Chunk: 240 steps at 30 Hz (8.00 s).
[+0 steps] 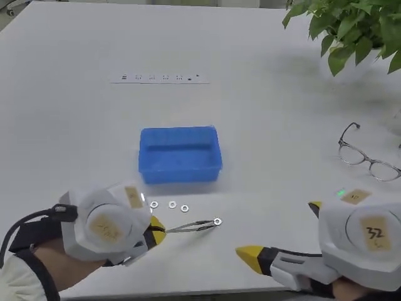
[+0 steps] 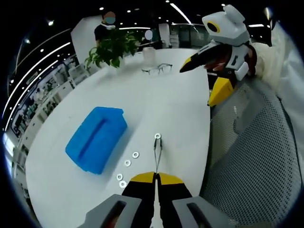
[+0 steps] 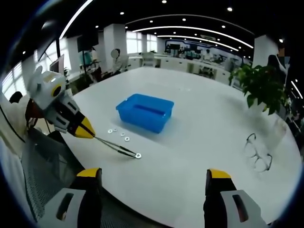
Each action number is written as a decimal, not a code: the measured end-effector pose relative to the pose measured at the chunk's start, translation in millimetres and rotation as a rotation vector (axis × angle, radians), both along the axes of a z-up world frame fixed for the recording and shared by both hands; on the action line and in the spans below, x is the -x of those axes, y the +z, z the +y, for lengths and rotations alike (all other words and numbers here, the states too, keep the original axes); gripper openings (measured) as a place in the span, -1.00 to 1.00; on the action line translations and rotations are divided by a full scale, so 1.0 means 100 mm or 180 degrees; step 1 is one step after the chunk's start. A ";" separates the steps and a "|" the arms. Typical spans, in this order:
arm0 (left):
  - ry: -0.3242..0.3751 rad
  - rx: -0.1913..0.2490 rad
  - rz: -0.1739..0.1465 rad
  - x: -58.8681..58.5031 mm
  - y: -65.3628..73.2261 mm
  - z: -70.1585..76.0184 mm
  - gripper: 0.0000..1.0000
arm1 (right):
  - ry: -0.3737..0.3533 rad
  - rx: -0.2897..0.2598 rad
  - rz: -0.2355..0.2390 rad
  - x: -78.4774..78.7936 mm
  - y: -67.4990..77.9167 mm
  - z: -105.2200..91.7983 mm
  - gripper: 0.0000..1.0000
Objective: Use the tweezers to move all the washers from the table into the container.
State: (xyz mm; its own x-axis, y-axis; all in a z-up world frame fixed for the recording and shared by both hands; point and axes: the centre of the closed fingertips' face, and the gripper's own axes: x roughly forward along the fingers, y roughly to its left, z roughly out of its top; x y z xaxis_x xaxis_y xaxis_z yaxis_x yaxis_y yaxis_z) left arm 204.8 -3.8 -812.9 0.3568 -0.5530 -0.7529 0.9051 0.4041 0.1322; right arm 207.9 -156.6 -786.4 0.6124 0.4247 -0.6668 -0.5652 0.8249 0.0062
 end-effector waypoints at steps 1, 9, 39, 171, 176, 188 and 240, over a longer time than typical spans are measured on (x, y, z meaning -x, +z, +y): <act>0.0011 0.0017 -0.0012 0.01 0.03 -0.01 -1.00 | 0.0010 -0.0010 -0.0014 0.00 0.02 0.01 0.77; 0.0006 0.0165 -0.0180 0.05 0.34 -0.10 -1.00 | 0.0130 -0.0114 -0.0150 0.06 0.15 0.09 0.70; -0.0919 0.0123 -0.0227 0.76 1.60 -0.37 -1.00 | 0.2665 -0.0466 -0.0232 0.78 0.87 1.40 -0.75; 0.2835 0.0546 -0.0865 -0.05 0.23 1.04 0.98 | 0.1936 -0.0479 -0.0200 -0.65 -0.32 2.01 -0.95; 0.2835 0.0528 -0.0856 -0.05 0.22 1.05 0.98 | 0.2002 -0.0395 -0.0163 -0.71 -0.31 2.08 -0.95; 0.2851 0.0509 -0.0850 -0.05 0.21 1.06 0.98 | 0.1993 -0.0391 -0.0061 -0.75 -0.31 2.24 -0.95; 0.2891 0.0444 -0.0814 -0.04 0.19 1.09 0.96 | 0.1923 -0.0489 -0.0220 -0.75 -0.31 2.22 -0.94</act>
